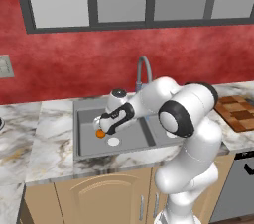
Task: Pick the tangerine from the sink and place it on the cutting board to airdry. Then turn off the sink faucet.
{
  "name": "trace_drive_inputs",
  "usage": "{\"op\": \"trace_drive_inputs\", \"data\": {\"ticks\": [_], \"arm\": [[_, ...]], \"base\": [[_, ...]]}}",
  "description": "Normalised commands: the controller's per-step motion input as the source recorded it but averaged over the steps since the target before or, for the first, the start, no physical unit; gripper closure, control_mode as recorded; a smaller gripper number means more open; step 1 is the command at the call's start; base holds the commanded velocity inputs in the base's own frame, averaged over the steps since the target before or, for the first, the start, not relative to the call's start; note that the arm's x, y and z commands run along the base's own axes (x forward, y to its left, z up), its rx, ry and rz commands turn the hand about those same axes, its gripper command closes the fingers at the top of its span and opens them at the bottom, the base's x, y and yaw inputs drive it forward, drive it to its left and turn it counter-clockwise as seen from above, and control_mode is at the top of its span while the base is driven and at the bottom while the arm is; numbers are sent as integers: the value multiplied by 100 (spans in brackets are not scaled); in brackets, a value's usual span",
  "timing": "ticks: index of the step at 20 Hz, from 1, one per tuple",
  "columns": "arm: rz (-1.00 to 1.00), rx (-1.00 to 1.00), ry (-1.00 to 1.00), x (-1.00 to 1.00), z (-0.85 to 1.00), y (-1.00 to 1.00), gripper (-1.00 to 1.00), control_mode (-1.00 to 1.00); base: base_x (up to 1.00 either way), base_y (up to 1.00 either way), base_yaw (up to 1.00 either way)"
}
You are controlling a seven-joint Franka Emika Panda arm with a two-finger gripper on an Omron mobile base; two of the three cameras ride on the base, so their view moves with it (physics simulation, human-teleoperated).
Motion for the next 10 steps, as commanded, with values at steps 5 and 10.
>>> {"op": "trace_drive_inputs", "data": {"ticks": [5,10], "arm": [[-2,0,2,17,-16,6,-100,-100],[-2,0,1,18,-13,11,-100,-100]], "base": [[0,0,0],[0,0,0]]}}
